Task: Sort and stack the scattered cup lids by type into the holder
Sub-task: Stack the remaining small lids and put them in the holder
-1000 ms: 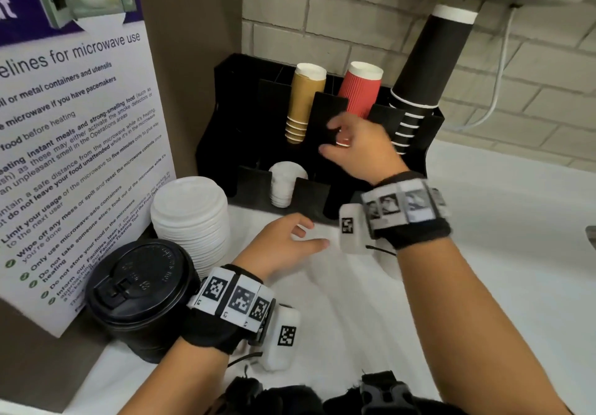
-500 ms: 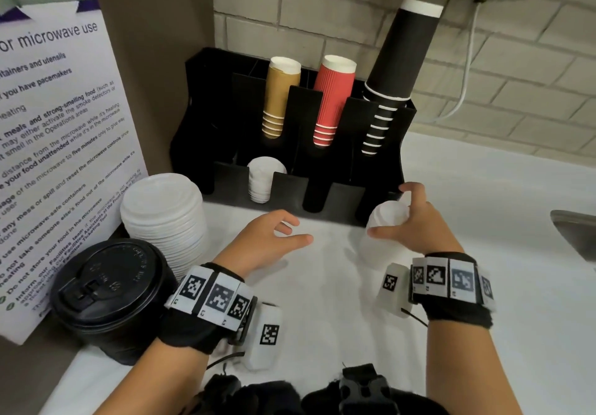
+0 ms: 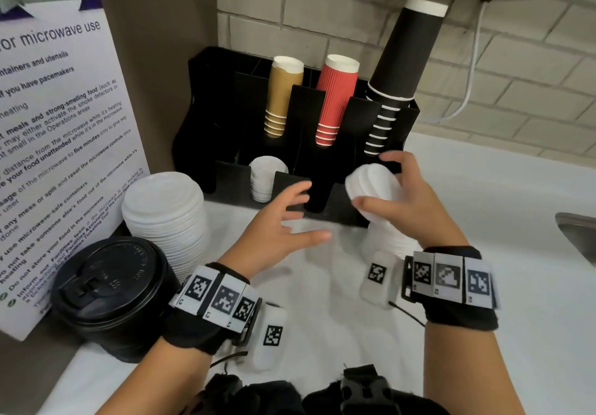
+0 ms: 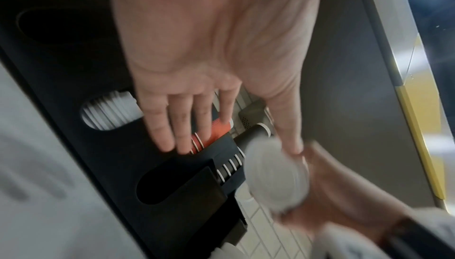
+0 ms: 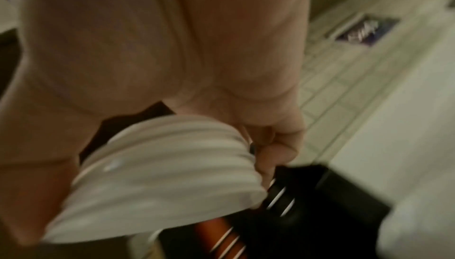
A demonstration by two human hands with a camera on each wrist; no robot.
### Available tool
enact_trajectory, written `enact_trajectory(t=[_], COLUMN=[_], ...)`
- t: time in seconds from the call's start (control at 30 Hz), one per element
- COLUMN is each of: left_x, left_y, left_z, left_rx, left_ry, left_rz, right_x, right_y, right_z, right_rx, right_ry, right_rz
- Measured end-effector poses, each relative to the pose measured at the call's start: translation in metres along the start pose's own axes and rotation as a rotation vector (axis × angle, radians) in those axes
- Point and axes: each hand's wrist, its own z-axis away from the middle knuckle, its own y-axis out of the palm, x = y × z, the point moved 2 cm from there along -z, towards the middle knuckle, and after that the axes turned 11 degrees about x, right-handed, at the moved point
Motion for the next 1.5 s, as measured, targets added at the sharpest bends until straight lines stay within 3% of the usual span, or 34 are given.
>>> enact_trajectory(t=[0.2,0.47,1.33,1.43,1.5], left_x=[-0.009,-0.01,-0.007,-0.002,0.003], left_y=[0.003,-0.005,-0.01,-0.012,-0.012], left_z=[0.0,0.004,0.005,0.004,0.003], left_rx=[-0.029,-0.032,-0.106,-0.132,-0.141], left_ry=[0.24,0.266,0.291,0.22,0.103], left_rz=[0.254,0.225,0.203,0.195,0.135], right_x=[0.041,0.044,0.055,0.064,0.073], right_y=[0.049,0.042,0.045,0.04,0.037], right_z=[-0.004,-0.001,-0.006,-0.019,-0.036], right_rx=[0.286,0.413,0.356,0.35,0.279], right_ry=[-0.125,-0.175,-0.285,-0.302,-0.344], right_rz=[-0.243,-0.289,-0.149,-0.116,-0.091])
